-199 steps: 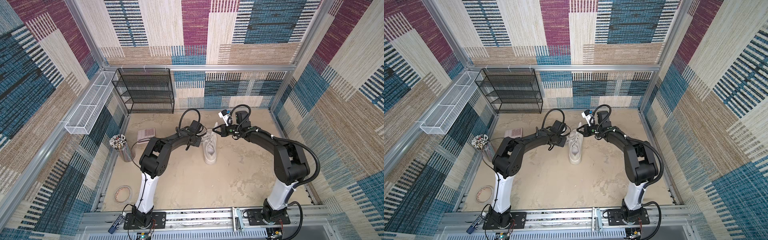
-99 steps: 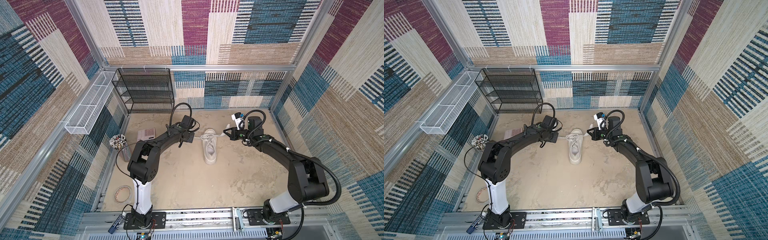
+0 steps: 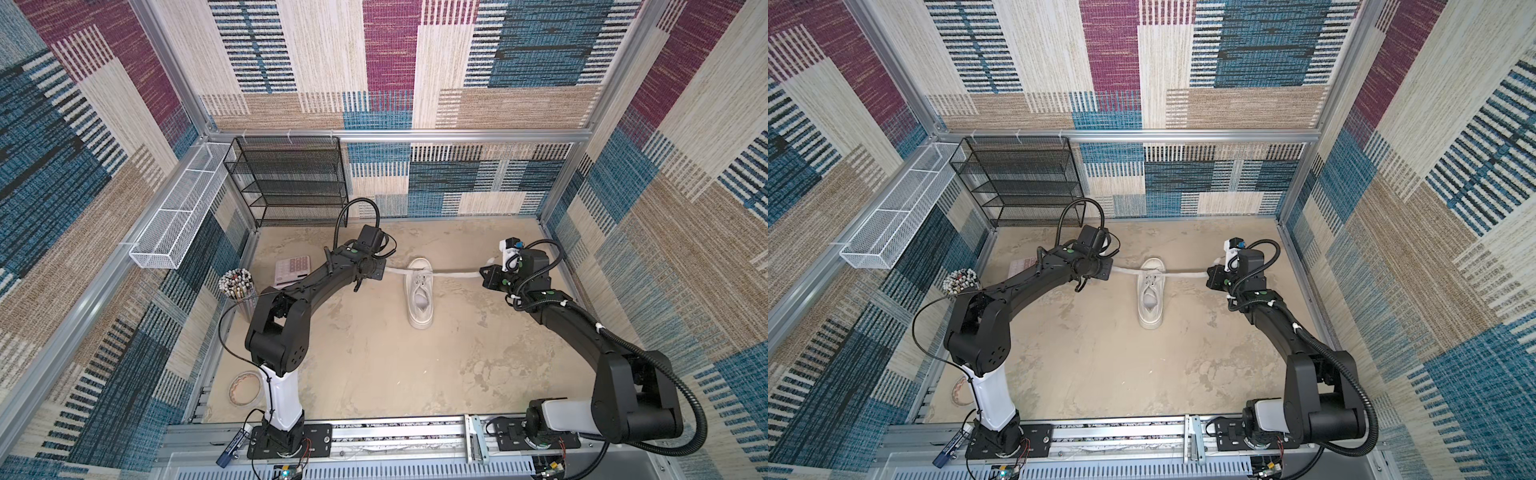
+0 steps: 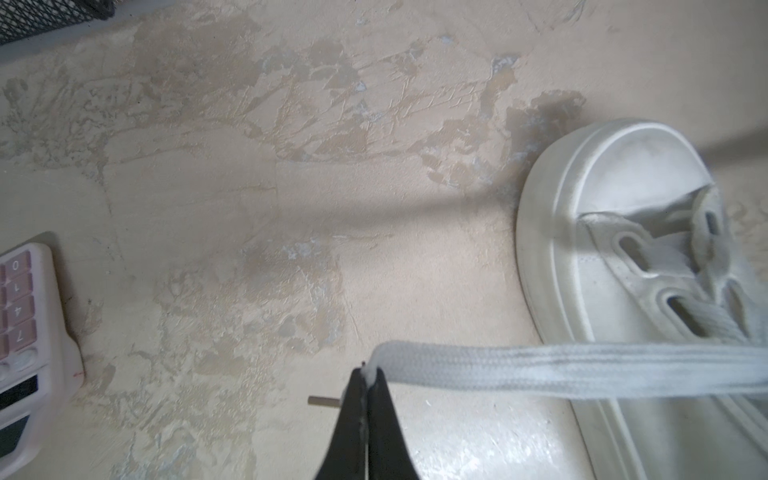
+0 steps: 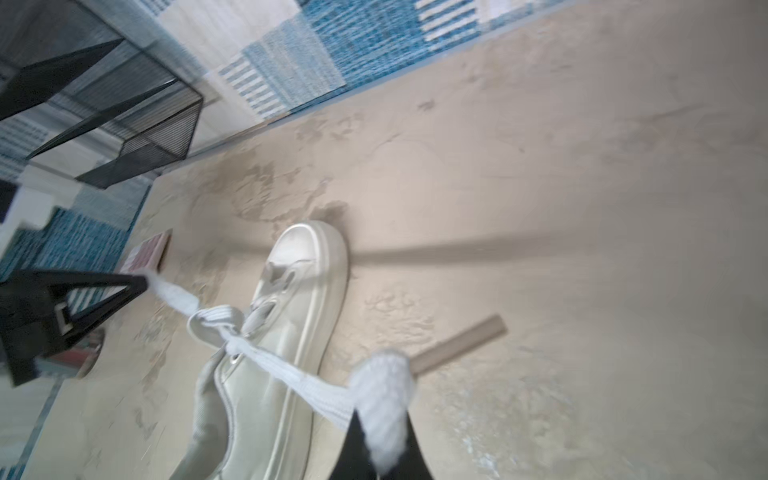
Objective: Tie the shoes
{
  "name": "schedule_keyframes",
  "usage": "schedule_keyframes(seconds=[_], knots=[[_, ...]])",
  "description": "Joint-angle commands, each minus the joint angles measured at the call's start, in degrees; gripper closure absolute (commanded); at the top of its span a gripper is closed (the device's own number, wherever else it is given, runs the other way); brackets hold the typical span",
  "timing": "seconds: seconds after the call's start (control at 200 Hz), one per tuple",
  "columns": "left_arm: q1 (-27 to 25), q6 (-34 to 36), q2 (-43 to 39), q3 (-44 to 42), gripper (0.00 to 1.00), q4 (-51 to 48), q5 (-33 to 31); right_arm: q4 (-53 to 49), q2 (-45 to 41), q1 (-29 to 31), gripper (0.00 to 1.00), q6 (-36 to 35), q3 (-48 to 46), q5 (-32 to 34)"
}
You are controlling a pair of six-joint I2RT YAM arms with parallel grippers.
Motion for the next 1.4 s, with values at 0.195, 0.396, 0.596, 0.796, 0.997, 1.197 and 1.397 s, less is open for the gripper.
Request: schedule_keyframes(seconds=[0.195,0.396,0.596,0.796,0.997,1.197,1.397], knots=[[1.2,0.0,-3.6,-2.8,1.0,-2.8,-2.8,-3.0,-3.6,-1.2,1.0,10.4,-4.2,12.4],[3.9,-1.4,-6.3,-5.8,1.0,-4.7,-3.5,-5.1,-5.0,-1.7,1.0,12.8,-6.0,17.8],[6.3,-1.1,-8.4,-6.9,1.0,-6.1,-5.2,-6.7,-2.5,-2.9,1.0,14.4,-5.0,20.7],[11.0,-1.0,-11.4,-9.7,1.0,-6.1,-4.2,-7.0,-3.2,-3.1,1.0,16.5,-6.2,23.9],[11.4,-0.7,-11.1,-11.2,1.0,-5.9,-1.4,-7.3,-1.8,-3.2,1.0,17.4,-6.0,26.1],[11.4,-1.0,-8.9,-12.7,1.0,-4.4,-2.7,-6.8,2.1,-4.7,1.0,17.6,-5.7,27.2],[12.4,-1.0,-6.1,-11.6,1.0,-4.8,-0.6,-7.6,6.1,-6.3,1.0,17.6,-3.6,26.1]])
